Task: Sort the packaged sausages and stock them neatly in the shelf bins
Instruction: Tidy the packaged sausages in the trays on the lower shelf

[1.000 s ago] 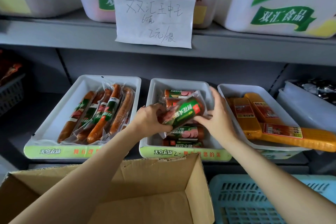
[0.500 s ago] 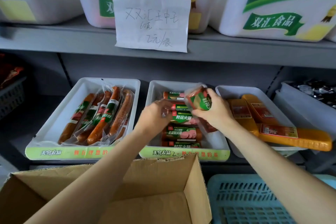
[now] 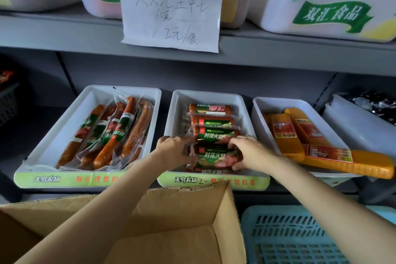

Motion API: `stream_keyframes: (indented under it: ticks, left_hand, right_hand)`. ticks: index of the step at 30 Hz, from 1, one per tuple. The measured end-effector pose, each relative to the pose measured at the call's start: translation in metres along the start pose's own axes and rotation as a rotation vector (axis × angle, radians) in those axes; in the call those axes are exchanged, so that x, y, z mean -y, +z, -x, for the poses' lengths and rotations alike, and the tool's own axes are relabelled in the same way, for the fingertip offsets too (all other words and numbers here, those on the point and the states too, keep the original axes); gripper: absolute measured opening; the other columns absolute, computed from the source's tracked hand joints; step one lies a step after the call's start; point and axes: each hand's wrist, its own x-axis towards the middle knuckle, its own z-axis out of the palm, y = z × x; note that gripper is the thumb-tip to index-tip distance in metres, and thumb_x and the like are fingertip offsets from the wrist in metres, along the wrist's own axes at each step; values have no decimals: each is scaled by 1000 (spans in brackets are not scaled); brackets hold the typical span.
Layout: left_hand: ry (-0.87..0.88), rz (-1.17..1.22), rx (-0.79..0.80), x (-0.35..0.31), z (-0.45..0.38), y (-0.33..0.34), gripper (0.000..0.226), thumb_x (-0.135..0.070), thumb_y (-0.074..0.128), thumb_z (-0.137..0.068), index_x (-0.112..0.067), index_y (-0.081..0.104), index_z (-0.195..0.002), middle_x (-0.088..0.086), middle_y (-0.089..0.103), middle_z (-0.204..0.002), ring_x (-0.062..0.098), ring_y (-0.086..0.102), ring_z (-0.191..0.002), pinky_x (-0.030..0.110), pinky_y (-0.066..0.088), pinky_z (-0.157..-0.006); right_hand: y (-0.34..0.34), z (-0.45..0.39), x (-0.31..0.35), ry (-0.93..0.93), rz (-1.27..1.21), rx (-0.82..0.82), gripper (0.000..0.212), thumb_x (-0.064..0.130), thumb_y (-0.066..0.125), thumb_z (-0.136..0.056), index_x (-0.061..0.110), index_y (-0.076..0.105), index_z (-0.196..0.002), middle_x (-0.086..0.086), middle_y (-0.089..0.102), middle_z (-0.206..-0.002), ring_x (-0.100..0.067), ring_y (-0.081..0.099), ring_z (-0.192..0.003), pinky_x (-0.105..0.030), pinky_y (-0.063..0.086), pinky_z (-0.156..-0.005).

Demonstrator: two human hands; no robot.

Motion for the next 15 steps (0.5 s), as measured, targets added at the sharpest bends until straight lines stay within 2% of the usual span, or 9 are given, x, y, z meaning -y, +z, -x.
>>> stream_keyframes:
  ticks: [3, 6, 8, 11, 15]
  left_hand:
    - [21, -49, 8, 2, -9, 5, 59, -44, 62, -85, -32, 39, -138, -5, 60, -124, 17, 48, -122, 32, 20, -108]
    - [52, -68, -24, 5, -17, 11, 65, -41, 65, -82, -33, 36, -140, -8, 45, -140, 17, 40, -130, 35, 19, -111]
    - [81, -76, -13, 6, -21, 14, 62, -38, 66, -82, -33, 41, -138, -11, 42, -142, 13, 38, -131, 33, 18, -111]
    - [97, -75, -5, 7, -24, 13, 56, -38, 67, -81, -34, 46, -132, -14, 48, -137, 12, 40, -128, 32, 21, -108]
    - [129, -88, -46, 14, -24, 14, 54, -41, 70, -78, -34, 49, -127, -15, 49, -134, 12, 35, -126, 34, 22, -107]
  right_hand:
    - [0, 5, 3, -59, 32, -46, 55, 25, 76, -76, 20, 47, -123, 6, 44, -134, -13, 35, -126, -29, 34, -99]
    - [1, 3, 2, -100, 7, -77, 44, 24, 75, -78, 19, 51, -114, 9, 44, -120, -12, 41, -119, -24, 35, -89]
    - [-3, -6, 4, -129, -59, -86, 35, 25, 71, -81, 19, 54, -111, 9, 45, -114, -13, 44, -115, -23, 35, -87]
    - [-13, -24, 4, -77, -185, -175, 37, 25, 66, -87, 17, 54, -121, 2, 49, -133, -16, 44, -122, -26, 35, -94]
    - [-8, -45, -2, -30, -71, -147, 52, 13, 66, -86, 13, 47, -134, -2, 46, -138, -20, 45, -125, -32, 38, -102]
